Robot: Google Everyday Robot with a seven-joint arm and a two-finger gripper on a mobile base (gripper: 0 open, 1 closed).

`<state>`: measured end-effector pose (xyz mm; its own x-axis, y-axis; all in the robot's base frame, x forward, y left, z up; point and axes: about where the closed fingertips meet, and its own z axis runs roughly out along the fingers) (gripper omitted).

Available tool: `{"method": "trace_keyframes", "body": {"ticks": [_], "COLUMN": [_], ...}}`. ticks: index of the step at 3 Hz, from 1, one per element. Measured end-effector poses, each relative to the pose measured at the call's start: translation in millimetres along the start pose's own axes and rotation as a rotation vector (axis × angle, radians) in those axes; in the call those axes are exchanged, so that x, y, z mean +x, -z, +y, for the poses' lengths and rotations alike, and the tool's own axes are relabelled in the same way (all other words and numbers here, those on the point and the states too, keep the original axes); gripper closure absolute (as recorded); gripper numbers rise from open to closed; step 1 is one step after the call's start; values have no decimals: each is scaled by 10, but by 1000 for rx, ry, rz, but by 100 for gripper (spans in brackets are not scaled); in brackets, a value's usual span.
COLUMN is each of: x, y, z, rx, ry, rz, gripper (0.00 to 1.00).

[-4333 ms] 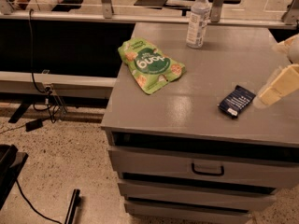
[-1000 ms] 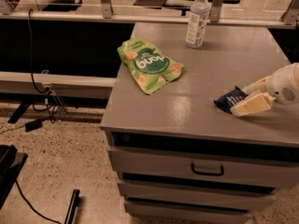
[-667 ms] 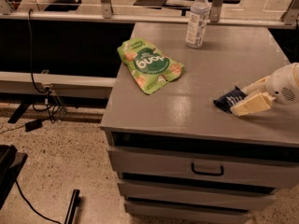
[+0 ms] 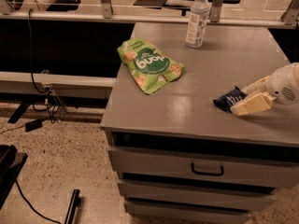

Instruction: Move rxbar blueberry near blue plastic bottle

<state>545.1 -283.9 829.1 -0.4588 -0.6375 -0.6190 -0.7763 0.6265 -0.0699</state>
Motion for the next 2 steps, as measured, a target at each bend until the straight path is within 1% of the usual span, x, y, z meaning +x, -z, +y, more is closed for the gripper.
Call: {"method": "trace_keyframes", "body": {"ticks": [2], "x": [-389], "y": [334], "z": [-17], "rx": [0], "ry": [44], "rz": [-94], "gripper": [100]}}
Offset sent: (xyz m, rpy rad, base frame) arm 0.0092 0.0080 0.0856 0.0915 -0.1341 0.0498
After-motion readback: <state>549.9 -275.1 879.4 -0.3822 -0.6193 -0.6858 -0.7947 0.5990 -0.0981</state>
